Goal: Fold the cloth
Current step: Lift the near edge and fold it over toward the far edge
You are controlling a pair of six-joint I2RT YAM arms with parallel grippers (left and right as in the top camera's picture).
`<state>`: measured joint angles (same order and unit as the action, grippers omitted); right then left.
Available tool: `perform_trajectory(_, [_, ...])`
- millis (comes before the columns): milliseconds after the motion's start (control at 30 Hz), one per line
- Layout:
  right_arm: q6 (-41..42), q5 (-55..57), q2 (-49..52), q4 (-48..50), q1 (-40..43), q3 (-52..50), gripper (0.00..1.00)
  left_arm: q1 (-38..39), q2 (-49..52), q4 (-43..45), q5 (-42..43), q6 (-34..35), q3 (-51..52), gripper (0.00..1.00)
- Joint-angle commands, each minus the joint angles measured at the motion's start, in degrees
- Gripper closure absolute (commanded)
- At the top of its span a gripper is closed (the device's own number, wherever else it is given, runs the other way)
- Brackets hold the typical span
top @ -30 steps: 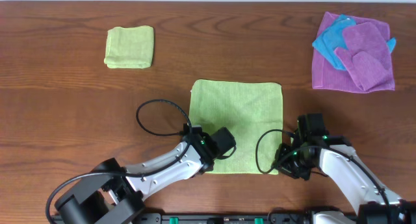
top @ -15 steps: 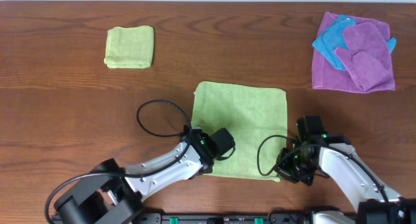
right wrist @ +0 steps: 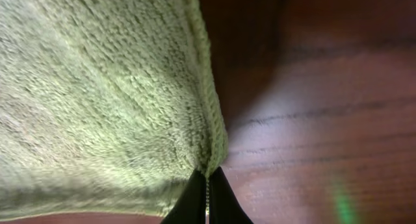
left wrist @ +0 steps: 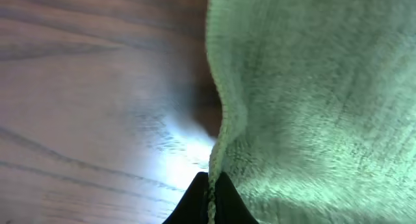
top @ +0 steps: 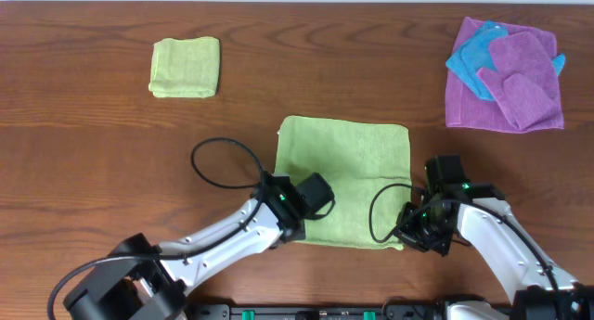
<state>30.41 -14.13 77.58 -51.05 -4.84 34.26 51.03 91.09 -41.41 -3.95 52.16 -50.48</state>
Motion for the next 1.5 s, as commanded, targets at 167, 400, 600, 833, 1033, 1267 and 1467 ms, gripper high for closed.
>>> perform_trajectory(167, [-0.24, 1.92, 0.2, 2.82, -0.46, 1.7, 0.98, -5.99, -0.57, -1.79, 0.52, -2.12, -4.85, 0.94])
perform_trajectory(400, [0.94, 1.66, 0.22, 7.26, -0.46, 2.08, 0.98, -7.56, -0.57, -1.2, 0.39, -2.47, -5.14, 0.94])
perform_trajectory(600, [1.33, 0.17, 0.22, 8.22, -0.44, 2.19, 0.98, -7.56, -0.57, -0.04, 0.39, -2.47, -5.14, 0.94])
perform_trajectory(833, [1.27, 0.9, 0.22, 10.73, -0.44, 4.35, 0.99, -7.85, -0.55, 3.58, -1.9, -3.04, -5.14, 0.94])
perform_trajectory(1033, [1.2, 2.8, 0.22, 11.43, -0.44, 6.95, 0.99, -10.62, -0.55, 4.63, -1.57, -4.63, -5.31, 0.94])
perform_trajectory(1267, [0.83, 5.14, 0.22, 14.32, -0.44, 7.96, 0.98, -14.86, -0.55, 7.56, -1.53, -5.92, -5.31, 0.94])
perform_trajectory(1467, [0.81, 5.16, 0.22, 16.94, -0.44, 7.96, 0.98, -15.76, -0.46, 12.35, -0.57, -6.4, -5.31, 0.94])
